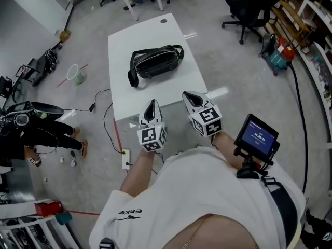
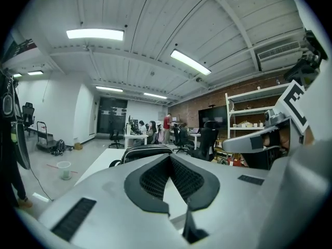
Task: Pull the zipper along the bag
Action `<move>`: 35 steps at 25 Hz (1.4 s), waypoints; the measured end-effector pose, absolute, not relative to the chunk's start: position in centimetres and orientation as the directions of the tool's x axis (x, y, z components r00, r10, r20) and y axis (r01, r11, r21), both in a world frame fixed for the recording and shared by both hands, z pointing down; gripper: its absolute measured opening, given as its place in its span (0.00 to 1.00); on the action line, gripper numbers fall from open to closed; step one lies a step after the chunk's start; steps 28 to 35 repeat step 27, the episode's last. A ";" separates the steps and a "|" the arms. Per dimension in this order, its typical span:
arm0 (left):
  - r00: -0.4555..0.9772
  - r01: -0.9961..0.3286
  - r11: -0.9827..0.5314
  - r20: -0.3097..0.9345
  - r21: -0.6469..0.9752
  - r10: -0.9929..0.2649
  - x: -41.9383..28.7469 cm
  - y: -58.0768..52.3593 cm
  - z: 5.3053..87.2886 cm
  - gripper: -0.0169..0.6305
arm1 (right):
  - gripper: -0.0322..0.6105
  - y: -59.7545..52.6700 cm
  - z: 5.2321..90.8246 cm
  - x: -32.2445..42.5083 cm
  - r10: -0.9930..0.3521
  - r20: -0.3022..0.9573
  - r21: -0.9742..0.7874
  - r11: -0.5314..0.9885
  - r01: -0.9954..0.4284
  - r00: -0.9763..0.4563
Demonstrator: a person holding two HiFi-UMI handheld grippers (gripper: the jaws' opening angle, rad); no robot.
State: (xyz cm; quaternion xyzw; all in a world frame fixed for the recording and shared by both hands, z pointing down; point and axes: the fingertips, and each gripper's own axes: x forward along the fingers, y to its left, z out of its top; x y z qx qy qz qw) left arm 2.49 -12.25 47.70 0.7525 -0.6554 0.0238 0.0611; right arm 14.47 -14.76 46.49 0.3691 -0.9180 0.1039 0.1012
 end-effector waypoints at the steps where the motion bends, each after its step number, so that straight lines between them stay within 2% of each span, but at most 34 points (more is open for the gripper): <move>1: 0.138 -0.989 -0.131 0.117 0.062 -0.983 2.5 -12.2 47.6 0.03 | 0.06 -14.7 46.4 14.5 -0.658 0.265 -0.116 0.704 -0.701 -0.705; 35: 0.179 -0.982 -0.168 0.133 0.087 -0.975 4.1 -14.1 48.0 0.03 | 0.06 -15.2 46.9 15.2 -0.673 0.309 -0.103 0.679 -0.727 -0.673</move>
